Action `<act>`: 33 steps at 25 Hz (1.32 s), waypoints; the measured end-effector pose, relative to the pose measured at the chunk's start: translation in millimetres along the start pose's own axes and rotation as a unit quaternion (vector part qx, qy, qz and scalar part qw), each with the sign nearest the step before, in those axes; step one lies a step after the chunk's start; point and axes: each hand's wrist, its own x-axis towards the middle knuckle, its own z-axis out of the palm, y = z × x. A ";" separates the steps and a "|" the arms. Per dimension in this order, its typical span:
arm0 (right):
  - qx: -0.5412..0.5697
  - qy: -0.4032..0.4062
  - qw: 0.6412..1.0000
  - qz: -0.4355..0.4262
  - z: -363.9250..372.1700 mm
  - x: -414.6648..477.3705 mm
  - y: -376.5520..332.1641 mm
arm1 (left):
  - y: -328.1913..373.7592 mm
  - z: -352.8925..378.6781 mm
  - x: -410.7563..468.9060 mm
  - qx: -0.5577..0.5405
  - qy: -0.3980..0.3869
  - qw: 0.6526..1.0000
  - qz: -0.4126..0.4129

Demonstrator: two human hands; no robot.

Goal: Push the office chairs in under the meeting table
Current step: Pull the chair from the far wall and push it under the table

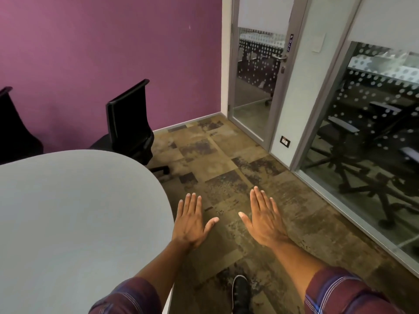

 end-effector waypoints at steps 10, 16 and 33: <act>0.048 -0.021 0.996 -0.067 1.3 240.3 28.1 | -30.9 -14.7 197.7 0.018 -0.010 0.998 -0.058; 0.030 -0.022 0.994 -0.101 9.0 368.3 17.7 | -73.3 -20.6 302.1 0.022 0.015 0.995 -0.096; 0.035 0.060 0.954 -0.292 -0.6 838.5 -178.6 | -320.4 -145.9 622.0 0.071 0.166 0.959 -0.217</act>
